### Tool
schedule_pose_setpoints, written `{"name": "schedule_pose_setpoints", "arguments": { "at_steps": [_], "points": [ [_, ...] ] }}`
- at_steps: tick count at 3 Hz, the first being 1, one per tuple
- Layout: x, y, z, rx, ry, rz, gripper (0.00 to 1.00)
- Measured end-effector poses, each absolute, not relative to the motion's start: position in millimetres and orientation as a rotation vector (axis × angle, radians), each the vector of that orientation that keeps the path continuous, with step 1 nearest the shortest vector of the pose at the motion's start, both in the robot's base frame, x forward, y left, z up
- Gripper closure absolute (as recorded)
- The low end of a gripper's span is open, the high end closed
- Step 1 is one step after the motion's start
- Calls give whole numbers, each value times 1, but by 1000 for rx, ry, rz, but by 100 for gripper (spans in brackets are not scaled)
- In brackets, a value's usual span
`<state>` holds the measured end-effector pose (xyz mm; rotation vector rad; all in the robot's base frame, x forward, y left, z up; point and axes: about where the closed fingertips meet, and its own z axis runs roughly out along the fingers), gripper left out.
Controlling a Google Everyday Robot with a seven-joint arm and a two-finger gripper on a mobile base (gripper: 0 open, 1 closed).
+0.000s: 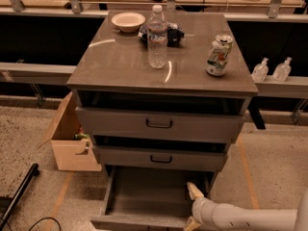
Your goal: Close bottom drawer
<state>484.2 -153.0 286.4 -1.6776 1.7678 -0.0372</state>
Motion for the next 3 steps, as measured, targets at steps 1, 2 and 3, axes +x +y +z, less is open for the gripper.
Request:
{"name": "schedule_pose_setpoints", "arguments": {
  "at_steps": [1,2,3],
  "points": [
    [486,-152,286,-1672,1767,-47,0],
    [486,-152,286,-1672,1767,-45,0],
    [487,-151,268,-1676,1773,-59,0]
  ]
}}
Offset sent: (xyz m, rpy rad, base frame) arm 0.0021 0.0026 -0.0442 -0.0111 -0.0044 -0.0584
